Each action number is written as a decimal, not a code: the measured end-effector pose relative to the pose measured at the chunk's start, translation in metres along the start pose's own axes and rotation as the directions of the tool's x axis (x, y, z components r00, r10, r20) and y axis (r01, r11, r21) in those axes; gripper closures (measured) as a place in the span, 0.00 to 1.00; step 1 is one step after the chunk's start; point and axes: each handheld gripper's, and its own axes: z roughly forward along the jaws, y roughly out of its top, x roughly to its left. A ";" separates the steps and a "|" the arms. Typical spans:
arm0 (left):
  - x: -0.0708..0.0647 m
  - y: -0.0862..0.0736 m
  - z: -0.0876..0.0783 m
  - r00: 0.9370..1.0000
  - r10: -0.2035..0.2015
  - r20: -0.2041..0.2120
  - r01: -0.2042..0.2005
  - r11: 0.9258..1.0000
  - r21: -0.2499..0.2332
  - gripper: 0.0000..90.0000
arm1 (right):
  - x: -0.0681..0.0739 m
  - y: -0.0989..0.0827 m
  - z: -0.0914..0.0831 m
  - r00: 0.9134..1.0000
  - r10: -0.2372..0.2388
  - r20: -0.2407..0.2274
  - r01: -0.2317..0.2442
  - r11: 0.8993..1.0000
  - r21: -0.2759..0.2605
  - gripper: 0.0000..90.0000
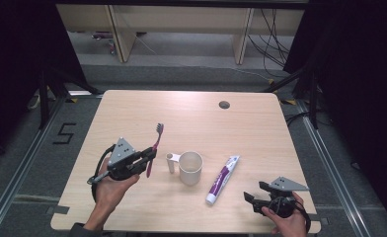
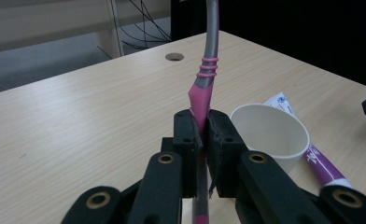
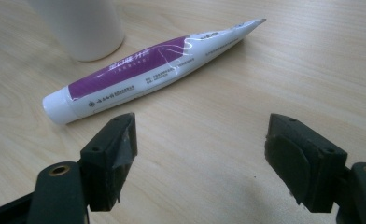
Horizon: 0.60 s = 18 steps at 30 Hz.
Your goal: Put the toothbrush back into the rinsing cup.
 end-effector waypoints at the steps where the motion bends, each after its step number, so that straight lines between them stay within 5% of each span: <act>1: 0.000 0.001 0.002 1.000 0.000 -0.008 0.000 1.000 -0.006 0.91 | -0.002 0.000 0.000 1.000 -0.022 0.004 0.022 1.000 -0.005 0.29; 6: 0.000 0.008 0.012 1.000 -0.014 -0.019 0.013 0.999 -0.040 0.91 | 0.001 0.000 0.001 1.000 0.016 -0.006 -0.016 1.000 0.004 0.29; 9: -0.002 0.011 0.016 1.000 -0.012 -0.020 0.011 0.998 -0.057 0.91 | -0.002 0.000 0.001 1.000 -0.027 0.007 0.027 1.000 -0.003 0.29; 18: -0.009 0.020 0.029 0.999 -0.017 -0.027 0.015 0.995 -0.101 0.91 | -0.003 0.000 0.001 0.999 -0.031 0.006 0.031 1.000 -0.003 0.29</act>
